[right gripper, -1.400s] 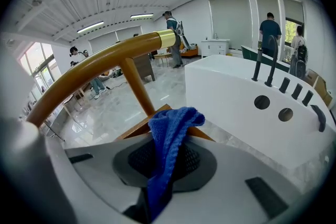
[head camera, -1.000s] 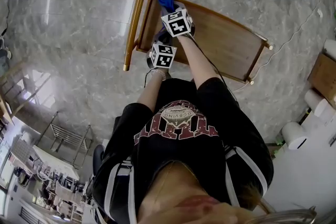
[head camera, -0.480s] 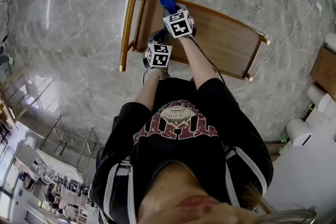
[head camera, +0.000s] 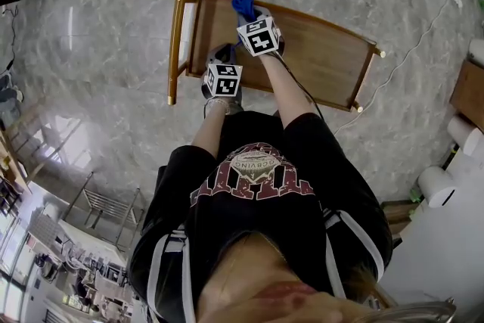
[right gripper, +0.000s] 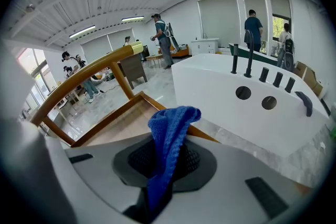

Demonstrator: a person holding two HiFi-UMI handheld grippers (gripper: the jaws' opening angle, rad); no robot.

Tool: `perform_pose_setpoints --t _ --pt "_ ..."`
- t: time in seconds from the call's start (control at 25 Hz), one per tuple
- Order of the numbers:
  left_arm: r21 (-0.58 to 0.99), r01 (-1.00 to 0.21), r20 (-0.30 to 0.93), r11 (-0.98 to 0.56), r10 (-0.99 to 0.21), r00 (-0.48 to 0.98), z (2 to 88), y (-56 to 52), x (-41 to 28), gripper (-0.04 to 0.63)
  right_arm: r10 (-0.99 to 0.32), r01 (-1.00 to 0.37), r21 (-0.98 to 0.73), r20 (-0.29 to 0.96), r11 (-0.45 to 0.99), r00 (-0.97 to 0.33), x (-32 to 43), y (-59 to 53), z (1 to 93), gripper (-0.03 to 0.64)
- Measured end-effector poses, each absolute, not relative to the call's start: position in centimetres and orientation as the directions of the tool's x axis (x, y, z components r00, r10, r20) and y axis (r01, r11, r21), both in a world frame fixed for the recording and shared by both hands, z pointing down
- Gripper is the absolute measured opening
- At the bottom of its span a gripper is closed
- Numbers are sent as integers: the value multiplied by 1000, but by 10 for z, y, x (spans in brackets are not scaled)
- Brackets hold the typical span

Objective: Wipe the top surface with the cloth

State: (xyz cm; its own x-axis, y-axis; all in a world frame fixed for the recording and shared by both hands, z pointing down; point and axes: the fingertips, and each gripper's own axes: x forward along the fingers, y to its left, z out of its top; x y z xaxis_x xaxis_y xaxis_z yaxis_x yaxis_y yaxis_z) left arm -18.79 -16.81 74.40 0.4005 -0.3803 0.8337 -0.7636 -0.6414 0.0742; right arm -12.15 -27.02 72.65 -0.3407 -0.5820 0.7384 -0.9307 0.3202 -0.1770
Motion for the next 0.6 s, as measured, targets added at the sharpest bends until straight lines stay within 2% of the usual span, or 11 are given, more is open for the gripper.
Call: perform_pose_setpoints --t 0.6 --pt "40 -775 844 -630 -395 364 743 -169 -186 48 -598 -945 -190 737 265 -315 -80 -250 725 55"
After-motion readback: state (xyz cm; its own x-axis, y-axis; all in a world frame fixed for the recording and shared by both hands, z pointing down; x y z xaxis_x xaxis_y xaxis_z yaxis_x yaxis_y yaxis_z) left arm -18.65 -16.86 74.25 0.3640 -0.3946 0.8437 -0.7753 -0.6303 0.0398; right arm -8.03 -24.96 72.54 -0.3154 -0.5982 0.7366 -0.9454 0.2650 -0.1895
